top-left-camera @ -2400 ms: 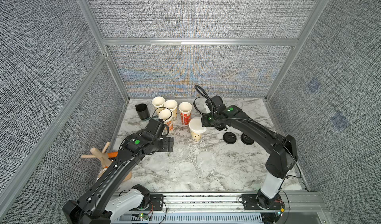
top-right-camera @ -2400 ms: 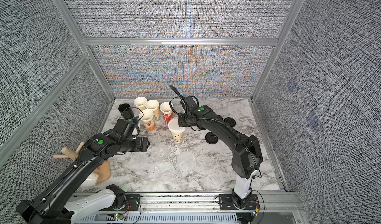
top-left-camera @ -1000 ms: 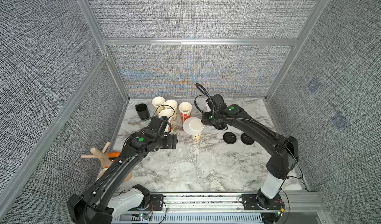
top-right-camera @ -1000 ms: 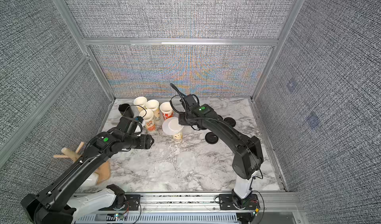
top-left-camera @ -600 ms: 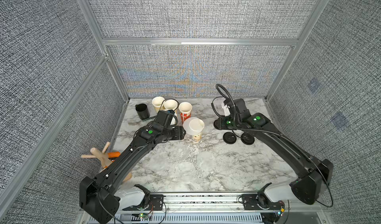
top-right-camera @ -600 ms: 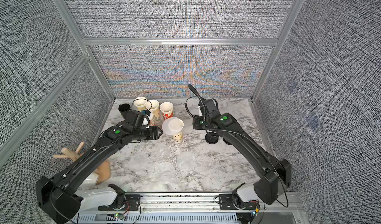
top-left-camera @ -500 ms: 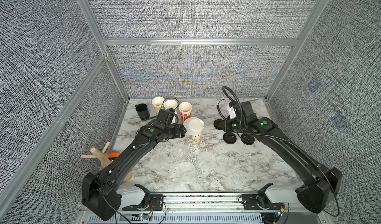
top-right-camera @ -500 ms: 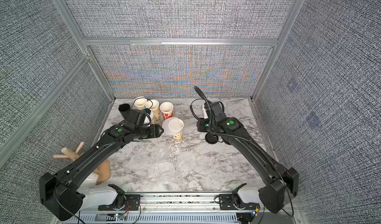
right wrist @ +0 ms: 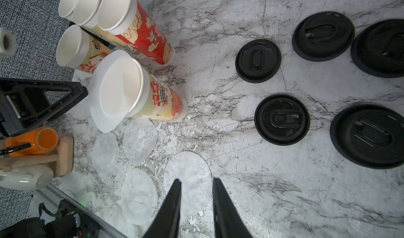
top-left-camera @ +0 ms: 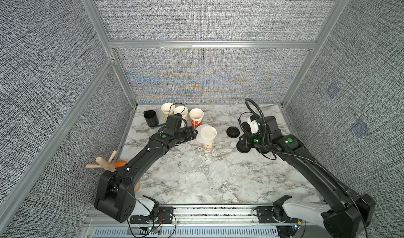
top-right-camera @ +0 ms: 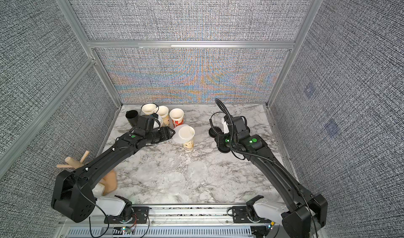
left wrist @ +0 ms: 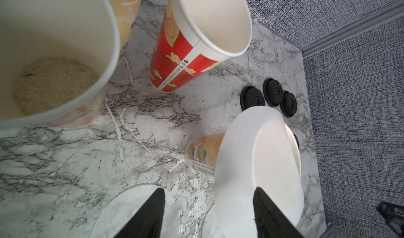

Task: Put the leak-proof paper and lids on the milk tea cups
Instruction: Adjust the leak-proof paper on the cup.

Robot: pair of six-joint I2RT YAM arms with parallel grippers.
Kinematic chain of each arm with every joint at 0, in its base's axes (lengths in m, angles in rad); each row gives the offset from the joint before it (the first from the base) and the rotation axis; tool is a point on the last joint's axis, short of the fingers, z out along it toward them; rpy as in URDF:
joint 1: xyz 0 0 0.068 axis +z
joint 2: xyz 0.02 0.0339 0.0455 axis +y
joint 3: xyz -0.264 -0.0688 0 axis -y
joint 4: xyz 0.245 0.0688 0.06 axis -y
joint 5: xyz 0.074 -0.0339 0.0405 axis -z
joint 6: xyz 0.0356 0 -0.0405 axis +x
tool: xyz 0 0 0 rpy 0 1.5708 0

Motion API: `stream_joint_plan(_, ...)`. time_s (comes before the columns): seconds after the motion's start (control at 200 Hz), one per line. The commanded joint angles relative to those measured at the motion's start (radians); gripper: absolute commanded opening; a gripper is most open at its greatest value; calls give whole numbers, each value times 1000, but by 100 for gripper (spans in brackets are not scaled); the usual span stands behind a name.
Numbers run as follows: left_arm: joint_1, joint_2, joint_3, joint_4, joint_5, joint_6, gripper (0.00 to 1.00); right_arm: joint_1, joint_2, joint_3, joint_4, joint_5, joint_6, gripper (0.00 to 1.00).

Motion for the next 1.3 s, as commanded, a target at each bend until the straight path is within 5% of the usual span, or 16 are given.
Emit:
stream_joint_plan(0.0,6,18,-8,121,100,-26,65,-1,-2,-6,37,-2,-2,28)
stream_joint_plan(0.325,10,62,-20,161,163,-37,58,-1,-10,-20,39,-2,5,28)
stream_joint_plan(0.746,9,30,-26,161,156,-43,0,-3,-15,-33,40,4,10,28)
stream_joint_plan(1.296,-12,47,191,155,346,-87,0,-29,-89,-67,58,21,26,28)
